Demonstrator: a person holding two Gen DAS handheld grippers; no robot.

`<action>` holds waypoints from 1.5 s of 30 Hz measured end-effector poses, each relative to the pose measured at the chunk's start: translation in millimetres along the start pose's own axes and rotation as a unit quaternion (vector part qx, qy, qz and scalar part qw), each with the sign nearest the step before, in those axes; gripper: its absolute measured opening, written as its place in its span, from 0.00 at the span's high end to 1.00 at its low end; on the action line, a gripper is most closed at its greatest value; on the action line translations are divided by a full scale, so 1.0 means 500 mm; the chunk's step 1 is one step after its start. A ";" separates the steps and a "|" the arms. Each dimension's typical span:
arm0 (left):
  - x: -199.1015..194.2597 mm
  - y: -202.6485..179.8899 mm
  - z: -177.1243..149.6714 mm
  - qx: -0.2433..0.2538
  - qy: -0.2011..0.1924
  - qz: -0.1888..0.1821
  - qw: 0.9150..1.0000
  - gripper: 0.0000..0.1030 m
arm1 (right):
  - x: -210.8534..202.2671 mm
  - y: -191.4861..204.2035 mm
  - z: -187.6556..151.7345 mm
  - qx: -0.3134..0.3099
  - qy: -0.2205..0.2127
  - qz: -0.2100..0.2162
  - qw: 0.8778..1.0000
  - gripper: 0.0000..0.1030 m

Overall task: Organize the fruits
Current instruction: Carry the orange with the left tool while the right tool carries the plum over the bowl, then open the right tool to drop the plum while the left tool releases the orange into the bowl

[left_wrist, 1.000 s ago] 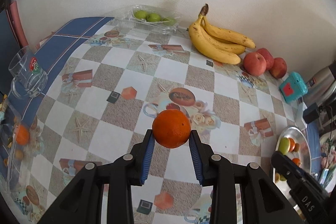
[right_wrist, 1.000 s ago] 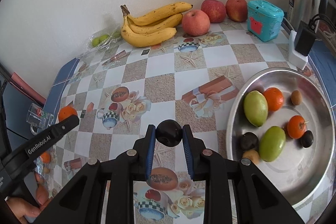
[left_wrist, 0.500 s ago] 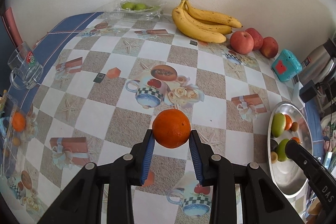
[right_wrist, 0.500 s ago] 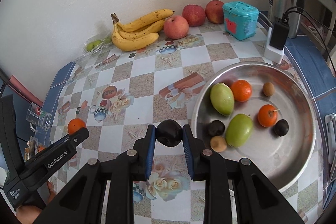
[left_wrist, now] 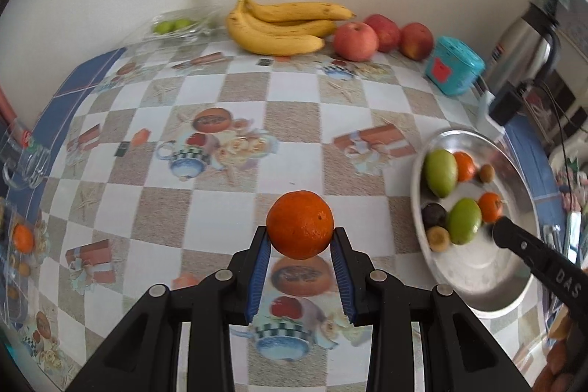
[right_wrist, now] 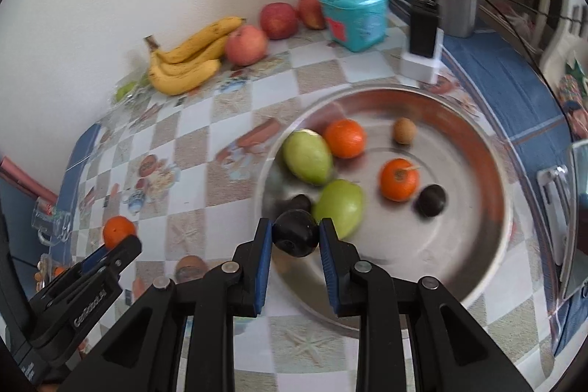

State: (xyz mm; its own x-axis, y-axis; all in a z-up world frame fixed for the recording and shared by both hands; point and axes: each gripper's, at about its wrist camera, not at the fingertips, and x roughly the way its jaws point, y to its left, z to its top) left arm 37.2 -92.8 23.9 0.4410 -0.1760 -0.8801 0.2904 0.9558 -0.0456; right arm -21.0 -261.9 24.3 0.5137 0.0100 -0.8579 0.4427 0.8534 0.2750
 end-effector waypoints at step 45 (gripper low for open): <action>0.041 -0.269 -0.072 0.176 0.033 -0.098 0.979 0.57 | 0.020 -0.145 -0.019 0.067 0.046 -0.058 0.995 0.63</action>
State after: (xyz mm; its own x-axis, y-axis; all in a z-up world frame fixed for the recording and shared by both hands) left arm -23.1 -216.6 -5.1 0.2953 -0.3204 -0.9001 0.6433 0.7632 -0.0606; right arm -54.7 -318.7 -8.2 0.3868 -0.0315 -0.9216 0.5921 0.7747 0.2220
